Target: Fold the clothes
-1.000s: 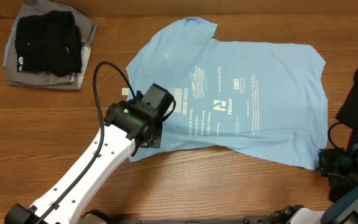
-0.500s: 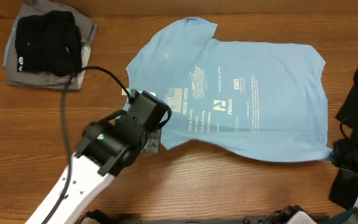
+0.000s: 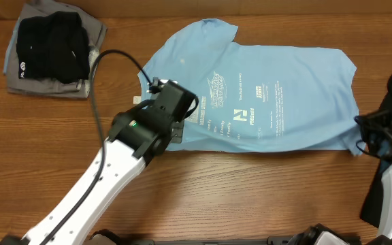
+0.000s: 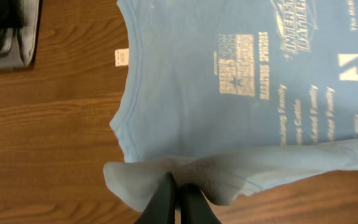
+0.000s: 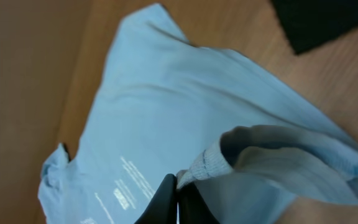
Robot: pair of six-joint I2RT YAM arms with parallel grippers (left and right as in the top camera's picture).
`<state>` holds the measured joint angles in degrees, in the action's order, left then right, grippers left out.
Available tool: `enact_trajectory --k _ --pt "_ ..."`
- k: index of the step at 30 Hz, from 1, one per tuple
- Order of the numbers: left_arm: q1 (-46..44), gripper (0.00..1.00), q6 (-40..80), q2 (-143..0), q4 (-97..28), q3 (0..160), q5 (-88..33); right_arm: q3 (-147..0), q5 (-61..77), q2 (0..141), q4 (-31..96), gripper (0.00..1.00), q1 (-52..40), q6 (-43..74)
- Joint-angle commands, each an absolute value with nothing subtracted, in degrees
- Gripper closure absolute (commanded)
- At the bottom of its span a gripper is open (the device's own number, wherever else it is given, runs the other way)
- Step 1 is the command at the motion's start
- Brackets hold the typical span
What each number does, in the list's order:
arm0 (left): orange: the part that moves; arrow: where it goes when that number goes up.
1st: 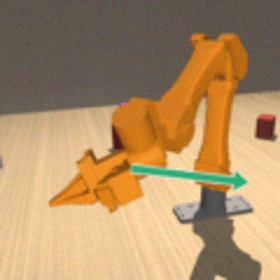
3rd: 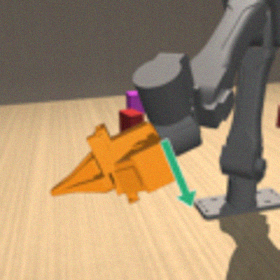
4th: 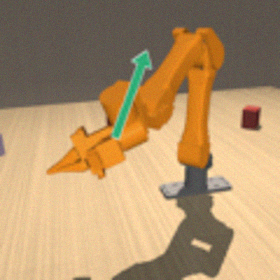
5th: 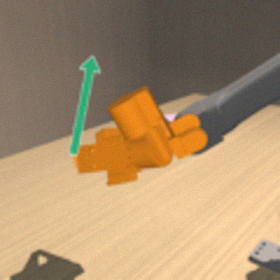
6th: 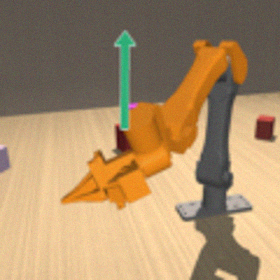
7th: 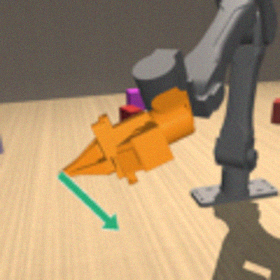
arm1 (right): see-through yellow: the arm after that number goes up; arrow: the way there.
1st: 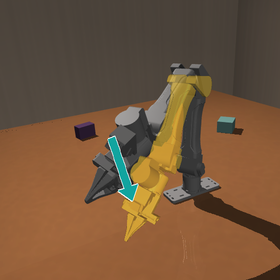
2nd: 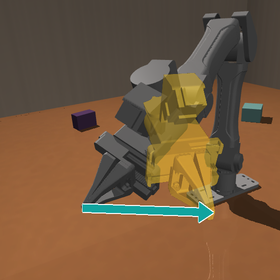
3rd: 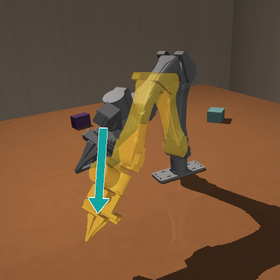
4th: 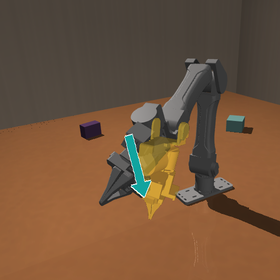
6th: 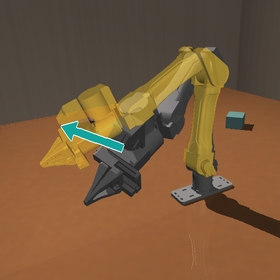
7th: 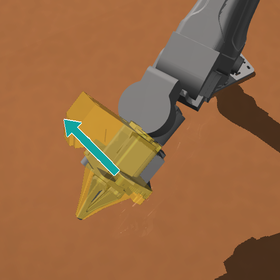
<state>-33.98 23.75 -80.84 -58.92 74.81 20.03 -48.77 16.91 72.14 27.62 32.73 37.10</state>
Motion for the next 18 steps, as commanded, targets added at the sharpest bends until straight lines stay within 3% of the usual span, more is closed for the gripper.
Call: enact_trajectory --k 1,14,17,18 --pt "-33.19 0.96 21.50 -84.29 -56.21 75.90 24.18 -50.33 11.99 74.15 22.76 0.96 28.58 39.09" --pt "-25.34 0.96 18.92 -95.81 -45.95 75.90 23.42 -50.33 7.97 87.61 12.95 0.96 26.63 39.03" --pt "-24.75 0.87 16.21 -97.34 -42.37 75.90 20.60 -50.33 7.51 89.30 12.01 0.93 26.63 39.03" --pt "-24.71 0.83 16.25 -97.82 -41.39 75.90 20.53 -50.33 7.51 89.52 11.86 0.86 26.63 39.00"
